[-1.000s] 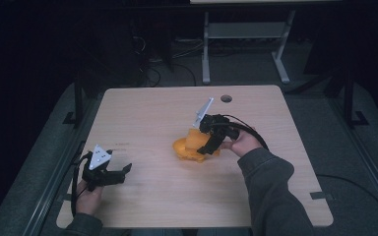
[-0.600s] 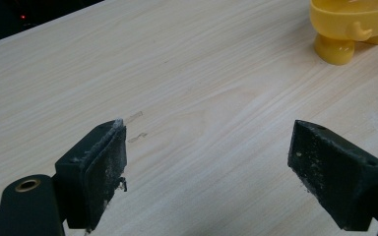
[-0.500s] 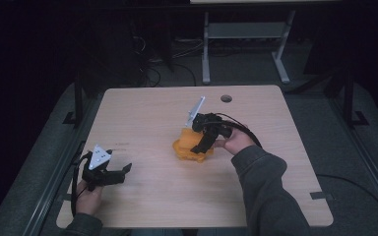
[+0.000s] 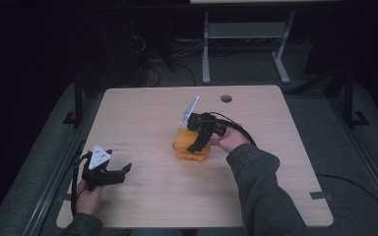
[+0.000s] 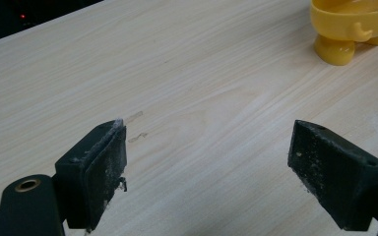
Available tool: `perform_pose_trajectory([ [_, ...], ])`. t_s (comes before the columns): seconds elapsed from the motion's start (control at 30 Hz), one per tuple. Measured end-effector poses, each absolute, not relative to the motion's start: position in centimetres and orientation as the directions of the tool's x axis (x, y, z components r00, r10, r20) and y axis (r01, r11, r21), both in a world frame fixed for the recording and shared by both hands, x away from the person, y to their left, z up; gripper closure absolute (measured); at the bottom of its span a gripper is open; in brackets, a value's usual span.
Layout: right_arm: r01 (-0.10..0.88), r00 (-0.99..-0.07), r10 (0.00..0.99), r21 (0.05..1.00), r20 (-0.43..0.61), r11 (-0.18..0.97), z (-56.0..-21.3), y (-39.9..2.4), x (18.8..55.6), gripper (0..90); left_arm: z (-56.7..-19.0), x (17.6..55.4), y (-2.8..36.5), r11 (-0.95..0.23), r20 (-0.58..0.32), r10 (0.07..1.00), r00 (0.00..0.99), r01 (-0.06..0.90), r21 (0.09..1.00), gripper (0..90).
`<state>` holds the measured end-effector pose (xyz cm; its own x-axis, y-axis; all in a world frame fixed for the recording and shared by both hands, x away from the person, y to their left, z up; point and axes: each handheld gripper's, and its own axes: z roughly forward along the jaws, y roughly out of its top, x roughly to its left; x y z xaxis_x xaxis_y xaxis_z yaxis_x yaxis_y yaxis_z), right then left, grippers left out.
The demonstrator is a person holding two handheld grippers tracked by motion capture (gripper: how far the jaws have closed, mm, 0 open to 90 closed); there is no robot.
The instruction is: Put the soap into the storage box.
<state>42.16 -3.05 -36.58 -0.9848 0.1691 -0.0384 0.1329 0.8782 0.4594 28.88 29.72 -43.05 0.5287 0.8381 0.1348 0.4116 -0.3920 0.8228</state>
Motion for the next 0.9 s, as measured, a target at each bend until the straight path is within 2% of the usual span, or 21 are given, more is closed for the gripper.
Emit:
perform_pose_trajectory([
  [0.9, 0.131, -0.987, 0.16, 0.461, -0.024, 0.878, -38.4, -2.7, 42.9, 20.4, -43.0, 28.9, 29.8, -0.392, 0.136, 0.839, 0.526, 0.412, 0.823, 14.1],
])
